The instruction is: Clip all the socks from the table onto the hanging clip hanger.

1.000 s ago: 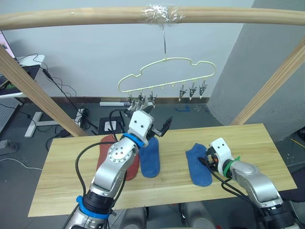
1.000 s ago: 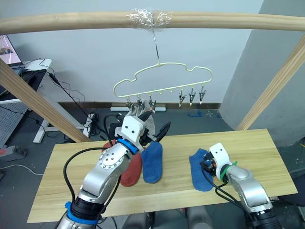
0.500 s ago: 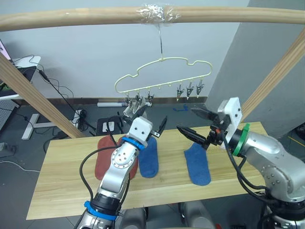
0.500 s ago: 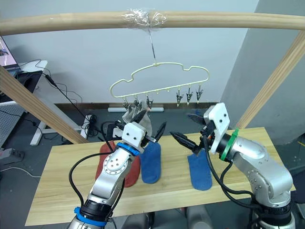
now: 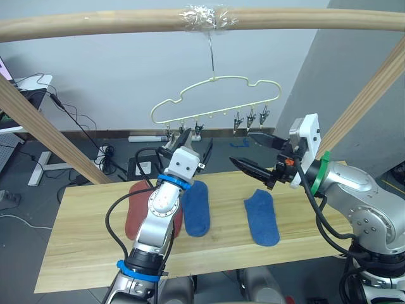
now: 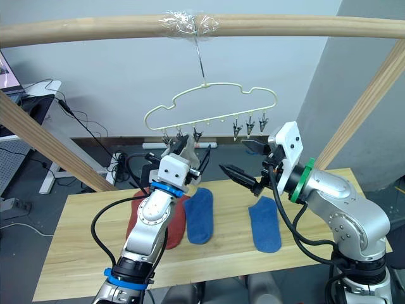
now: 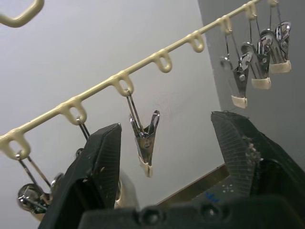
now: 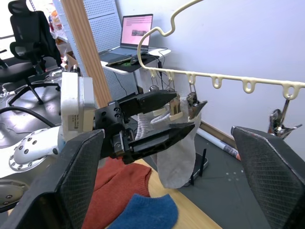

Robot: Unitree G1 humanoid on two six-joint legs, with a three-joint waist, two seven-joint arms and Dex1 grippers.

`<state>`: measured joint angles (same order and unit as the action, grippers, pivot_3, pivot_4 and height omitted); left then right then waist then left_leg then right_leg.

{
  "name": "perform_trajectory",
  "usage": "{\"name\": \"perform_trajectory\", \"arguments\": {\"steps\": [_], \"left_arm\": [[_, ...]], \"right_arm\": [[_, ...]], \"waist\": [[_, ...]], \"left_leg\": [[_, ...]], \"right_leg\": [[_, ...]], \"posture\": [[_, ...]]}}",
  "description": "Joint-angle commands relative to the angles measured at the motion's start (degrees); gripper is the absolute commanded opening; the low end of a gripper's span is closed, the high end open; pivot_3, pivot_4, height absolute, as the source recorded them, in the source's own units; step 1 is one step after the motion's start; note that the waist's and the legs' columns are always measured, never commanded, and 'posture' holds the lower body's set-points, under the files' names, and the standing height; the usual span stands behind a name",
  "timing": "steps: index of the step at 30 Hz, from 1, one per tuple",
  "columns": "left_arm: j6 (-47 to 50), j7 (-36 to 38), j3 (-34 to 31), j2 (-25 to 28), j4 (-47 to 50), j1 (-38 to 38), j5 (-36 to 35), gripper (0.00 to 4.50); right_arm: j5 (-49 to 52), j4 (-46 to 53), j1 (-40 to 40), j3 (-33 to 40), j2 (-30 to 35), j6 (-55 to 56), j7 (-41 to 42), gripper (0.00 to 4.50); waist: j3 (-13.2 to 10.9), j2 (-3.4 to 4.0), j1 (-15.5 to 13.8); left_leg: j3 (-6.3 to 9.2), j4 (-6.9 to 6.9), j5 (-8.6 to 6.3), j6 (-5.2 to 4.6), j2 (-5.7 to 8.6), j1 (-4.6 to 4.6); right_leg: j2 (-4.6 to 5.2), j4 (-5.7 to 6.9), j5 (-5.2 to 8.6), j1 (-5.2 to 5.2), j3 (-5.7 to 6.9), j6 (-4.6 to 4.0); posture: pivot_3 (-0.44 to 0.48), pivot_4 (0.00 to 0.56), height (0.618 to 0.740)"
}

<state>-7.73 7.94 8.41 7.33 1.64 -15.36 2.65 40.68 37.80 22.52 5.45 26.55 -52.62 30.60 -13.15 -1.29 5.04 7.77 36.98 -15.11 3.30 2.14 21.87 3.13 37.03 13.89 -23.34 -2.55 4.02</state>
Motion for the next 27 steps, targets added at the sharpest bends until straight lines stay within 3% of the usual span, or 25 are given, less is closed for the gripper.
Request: {"name": "perform_trajectory", "arguments": {"steps": [1, 15, 20, 27], "left_arm": [[0.42, -1.14, -1.14, -0.94, 1.32, -1.04, 0.36, 3.31], [-1.19, -2.15, -1.59, -2.49, -3.94, -4.93, 1.84, 3.31], [-1.47, -2.47, -1.74, -3.25, -5.15, -5.92, 2.02, 2.14], [-1.29, -3.02, -2.19, -3.57, -5.87, -6.66, 2.20, 2.14]], "right_arm": [[1.58, 1.63, 1.22, 0.15, 0.28, 0.87, -0.84, 4.50], [3.91, 1.94, 3.92, -0.43, -0.10, 0.67, -3.27, 4.50], [4.65, 1.90, 4.16, -0.65, 0.28, 0.40, -4.22, 4.50], [4.34, 1.72, 3.03, -0.92, 0.63, 1.23, -4.12, 4.50]], "waist": [[0.00, 0.00, 0.01], [-0.03, 0.02, 0.05], [-0.13, 0.01, 0.12], [-0.43, 0.02, 0.15]], "left_leg": [[0.00, 0.00, 0.00, 0.00, 0.00, 0.00], [0.00, 0.00, 0.00, 0.00, 0.00, 0.00], [0.01, -0.01, 0.00, 0.00, 0.00, 0.01], [0.00, -0.01, 0.00, -0.01, 0.00, 0.02]], "right_leg": [[0.00, 0.00, 0.00, 0.00, 0.00, 0.00], [0.00, -0.01, 0.00, 0.00, 0.01, 0.01], [0.00, -0.02, 0.01, 0.00, 0.02, 0.01], [0.00, -0.03, 0.01, -0.01, 0.02, 0.01]], "posture": [[-0.197, 0.237, 0.740], [-0.212, 0.247, 0.740], [-0.212, 0.247, 0.740], [-0.215, 0.254, 0.740]]}}
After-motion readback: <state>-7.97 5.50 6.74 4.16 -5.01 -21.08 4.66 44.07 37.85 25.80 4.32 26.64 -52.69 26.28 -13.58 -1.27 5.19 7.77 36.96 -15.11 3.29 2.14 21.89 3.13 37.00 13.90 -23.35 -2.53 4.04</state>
